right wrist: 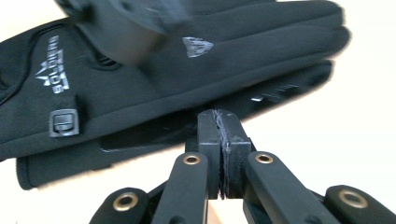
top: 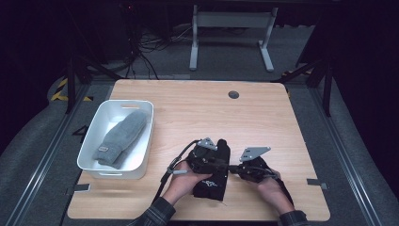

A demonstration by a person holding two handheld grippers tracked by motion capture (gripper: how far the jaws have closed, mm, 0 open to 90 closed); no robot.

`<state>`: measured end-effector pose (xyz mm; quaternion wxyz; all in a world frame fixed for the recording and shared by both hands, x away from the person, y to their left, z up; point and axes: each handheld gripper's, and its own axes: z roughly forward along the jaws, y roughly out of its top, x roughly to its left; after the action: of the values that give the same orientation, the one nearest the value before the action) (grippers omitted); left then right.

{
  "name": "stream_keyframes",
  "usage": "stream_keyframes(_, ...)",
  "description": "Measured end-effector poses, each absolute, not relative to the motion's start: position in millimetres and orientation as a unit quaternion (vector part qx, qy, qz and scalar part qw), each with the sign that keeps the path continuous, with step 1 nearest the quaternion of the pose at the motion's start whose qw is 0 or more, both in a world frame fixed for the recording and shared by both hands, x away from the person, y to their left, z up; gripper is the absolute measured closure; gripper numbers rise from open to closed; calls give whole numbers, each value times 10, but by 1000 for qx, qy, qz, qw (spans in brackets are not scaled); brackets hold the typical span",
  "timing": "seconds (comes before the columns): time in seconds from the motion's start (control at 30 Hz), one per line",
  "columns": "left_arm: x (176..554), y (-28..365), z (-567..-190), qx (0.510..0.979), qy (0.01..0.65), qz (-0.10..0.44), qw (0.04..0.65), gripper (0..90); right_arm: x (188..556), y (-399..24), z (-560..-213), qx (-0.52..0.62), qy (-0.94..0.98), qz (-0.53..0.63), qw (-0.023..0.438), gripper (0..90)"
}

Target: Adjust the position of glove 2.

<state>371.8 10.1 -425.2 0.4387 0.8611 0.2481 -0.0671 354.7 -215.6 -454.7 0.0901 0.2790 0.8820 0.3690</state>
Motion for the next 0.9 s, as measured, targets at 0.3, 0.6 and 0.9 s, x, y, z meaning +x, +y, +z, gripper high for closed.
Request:
stream_keyframes(0.3,3572,57,-4271,874,237,-69,418,898,3629,-2600,-4452,340,850,374,149,619)
stream_keyframes(0.6,3454,-133,-4438,891,219,-84,388,897,3748,-2892,-4501,397,826,347,198,367)
stream_keyframes(0.9,3428,-147,-4499,915,216,-63,336,897,3803,-2949,-4569,411,825,330,203,323)
